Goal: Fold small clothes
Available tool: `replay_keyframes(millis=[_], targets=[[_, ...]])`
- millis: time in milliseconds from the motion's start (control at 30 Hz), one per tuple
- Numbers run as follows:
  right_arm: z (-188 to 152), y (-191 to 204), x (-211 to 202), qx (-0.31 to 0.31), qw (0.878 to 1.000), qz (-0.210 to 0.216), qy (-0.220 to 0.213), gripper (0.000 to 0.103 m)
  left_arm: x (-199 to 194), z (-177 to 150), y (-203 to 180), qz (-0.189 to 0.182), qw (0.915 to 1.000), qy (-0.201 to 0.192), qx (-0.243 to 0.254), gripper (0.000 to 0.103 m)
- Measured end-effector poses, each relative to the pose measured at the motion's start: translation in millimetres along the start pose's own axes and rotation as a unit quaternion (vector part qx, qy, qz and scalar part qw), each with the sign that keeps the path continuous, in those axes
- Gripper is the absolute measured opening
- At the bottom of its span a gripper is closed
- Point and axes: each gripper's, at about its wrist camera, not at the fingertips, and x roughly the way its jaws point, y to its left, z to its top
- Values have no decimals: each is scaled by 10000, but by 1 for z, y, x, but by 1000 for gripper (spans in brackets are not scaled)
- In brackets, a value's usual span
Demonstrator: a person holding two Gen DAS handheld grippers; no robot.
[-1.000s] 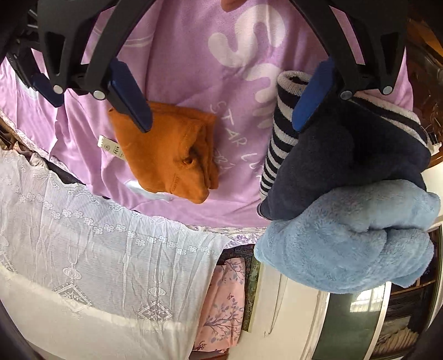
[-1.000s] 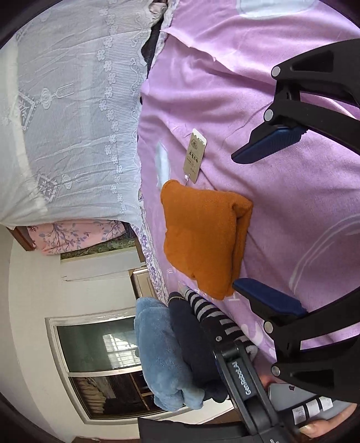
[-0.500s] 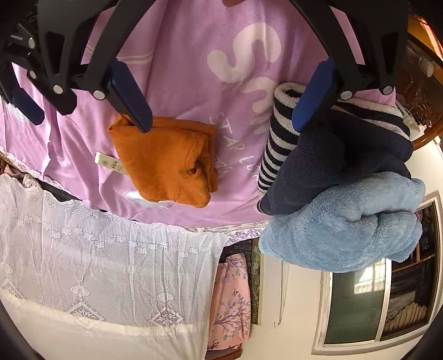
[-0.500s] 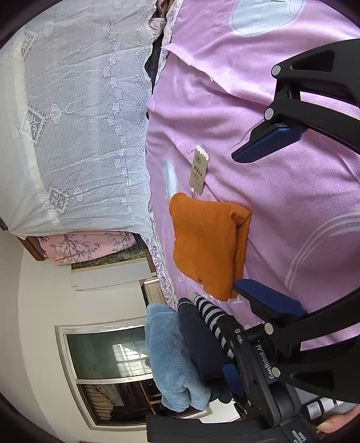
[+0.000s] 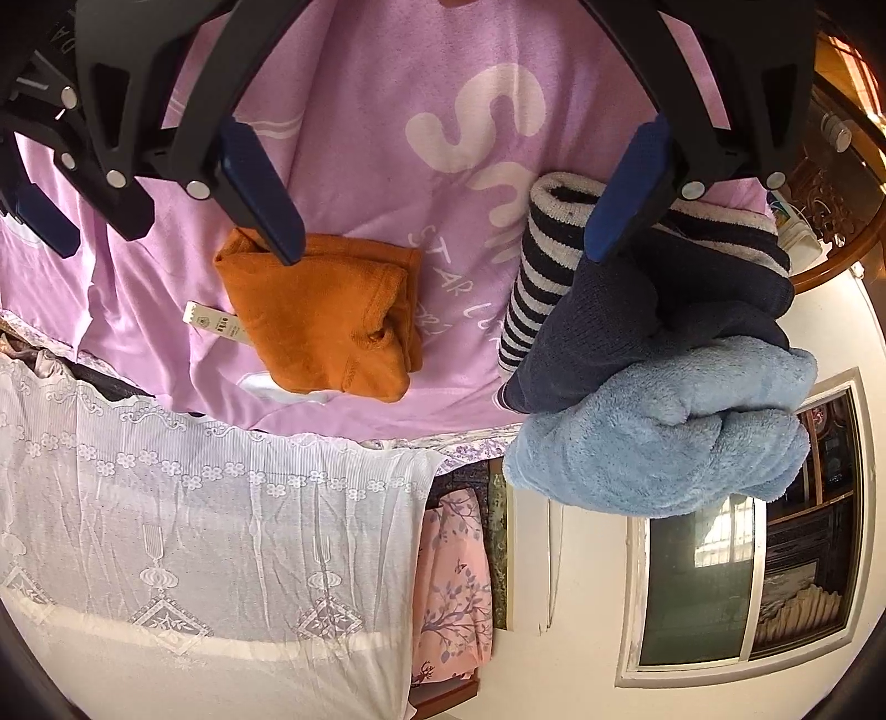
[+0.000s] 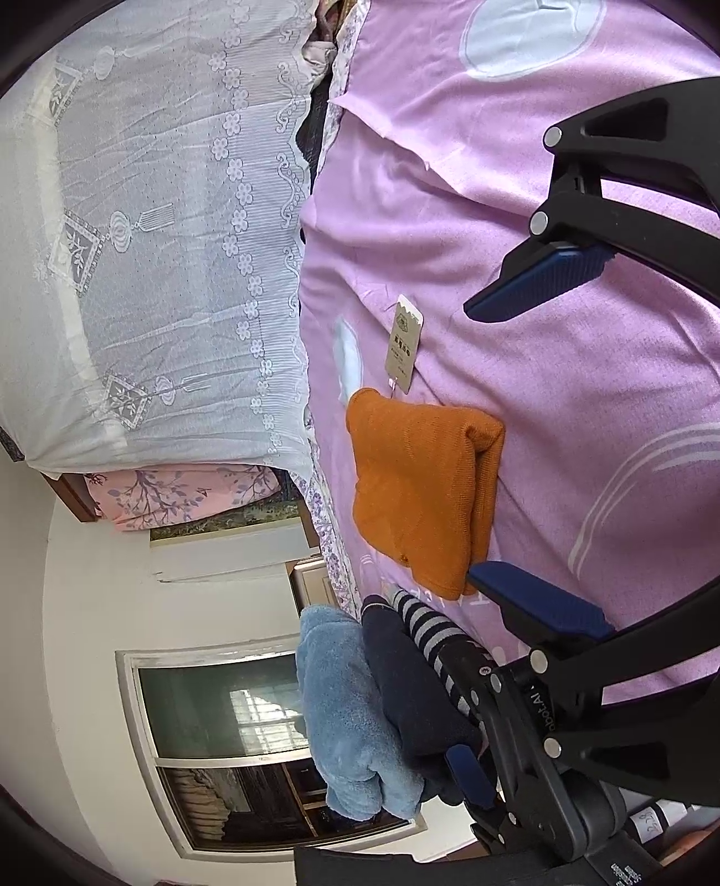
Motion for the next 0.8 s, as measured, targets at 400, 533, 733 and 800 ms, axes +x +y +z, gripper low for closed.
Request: replay_keyframes(millis=[400,533,733,800], targets=[[-2,-1,-5,53,9999,-137,-63,100,-1,0,0,18,10000,-22,-6,99],[-3,2,-17,-2,9993,-105,-352,100,0,-1,-3,-36,10000,14,79,99],[-3,10,-15,-159,9995,54,-268,100,3,-3,2,193,9997,157,-3,99],[-3,10,-10,-152,9999,39,-71,100,3,-4,5,220,9996,185,-64,99]])
